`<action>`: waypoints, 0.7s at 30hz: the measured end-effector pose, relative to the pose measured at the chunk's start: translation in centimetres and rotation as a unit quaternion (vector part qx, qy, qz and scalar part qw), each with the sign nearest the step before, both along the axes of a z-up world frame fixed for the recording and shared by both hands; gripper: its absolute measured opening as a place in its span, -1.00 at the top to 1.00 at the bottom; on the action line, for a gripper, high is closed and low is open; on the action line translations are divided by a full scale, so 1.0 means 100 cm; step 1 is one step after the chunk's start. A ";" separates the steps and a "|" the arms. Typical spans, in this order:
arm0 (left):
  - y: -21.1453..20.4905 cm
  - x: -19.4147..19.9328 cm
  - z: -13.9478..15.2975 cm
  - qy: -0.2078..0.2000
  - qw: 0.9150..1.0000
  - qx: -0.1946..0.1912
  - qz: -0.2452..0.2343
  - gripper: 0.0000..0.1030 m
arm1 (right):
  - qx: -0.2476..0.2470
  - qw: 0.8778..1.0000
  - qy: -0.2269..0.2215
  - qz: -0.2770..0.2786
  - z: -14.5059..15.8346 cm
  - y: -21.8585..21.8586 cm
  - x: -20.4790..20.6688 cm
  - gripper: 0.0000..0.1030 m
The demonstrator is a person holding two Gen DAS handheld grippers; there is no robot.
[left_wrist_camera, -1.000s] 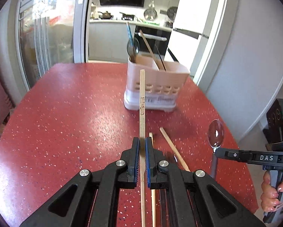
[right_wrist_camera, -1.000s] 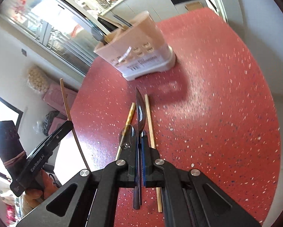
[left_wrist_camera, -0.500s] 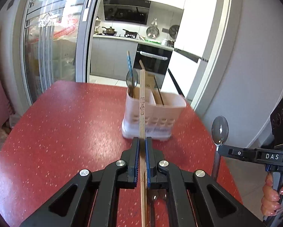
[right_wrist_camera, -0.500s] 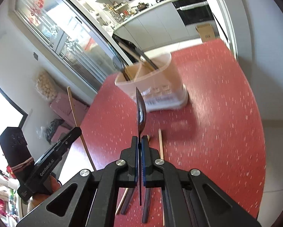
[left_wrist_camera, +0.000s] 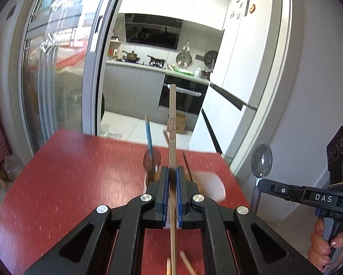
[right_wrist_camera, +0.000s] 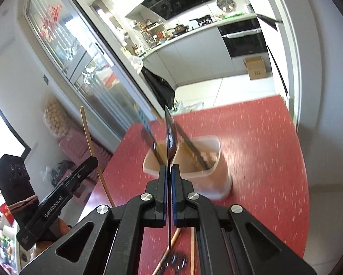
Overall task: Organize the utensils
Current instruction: 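Carry the spoon and chopstick to the pink holder and lower them in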
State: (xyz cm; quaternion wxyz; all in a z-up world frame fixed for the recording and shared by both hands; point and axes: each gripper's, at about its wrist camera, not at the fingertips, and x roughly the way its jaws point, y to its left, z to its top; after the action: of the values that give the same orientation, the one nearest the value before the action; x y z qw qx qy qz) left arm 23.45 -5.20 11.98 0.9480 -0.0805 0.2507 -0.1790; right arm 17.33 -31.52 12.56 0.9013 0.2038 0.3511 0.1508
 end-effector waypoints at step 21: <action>-0.029 0.100 0.003 -0.057 0.997 0.001 0.044 0.32 | -0.075 0.995 -0.066 -0.014 -0.003 0.009 0.094 0.93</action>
State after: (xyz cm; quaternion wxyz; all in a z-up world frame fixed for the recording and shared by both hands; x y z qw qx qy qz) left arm 33.44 -8.12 12.27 0.9677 -0.0806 0.1927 -0.1410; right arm 26.68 -30.59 12.29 0.9374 0.1302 0.2980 0.1244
